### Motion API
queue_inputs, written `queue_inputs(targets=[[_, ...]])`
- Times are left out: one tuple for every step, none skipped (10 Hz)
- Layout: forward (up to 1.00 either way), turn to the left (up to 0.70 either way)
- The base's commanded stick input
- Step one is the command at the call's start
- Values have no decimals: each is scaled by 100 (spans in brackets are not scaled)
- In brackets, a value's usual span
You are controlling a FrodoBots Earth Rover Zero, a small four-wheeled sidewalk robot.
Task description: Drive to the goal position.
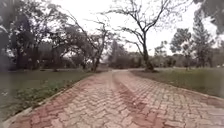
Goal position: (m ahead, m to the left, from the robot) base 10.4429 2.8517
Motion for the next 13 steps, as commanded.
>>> queue_inputs(targets=[[70, 0], [70, 0], [70, 0], [70, 0], [70, 0], [70, 0], [70, 0], [70, 0], [70, 0], [70, 0], [70, 0], [70, 0], [70, 0]])
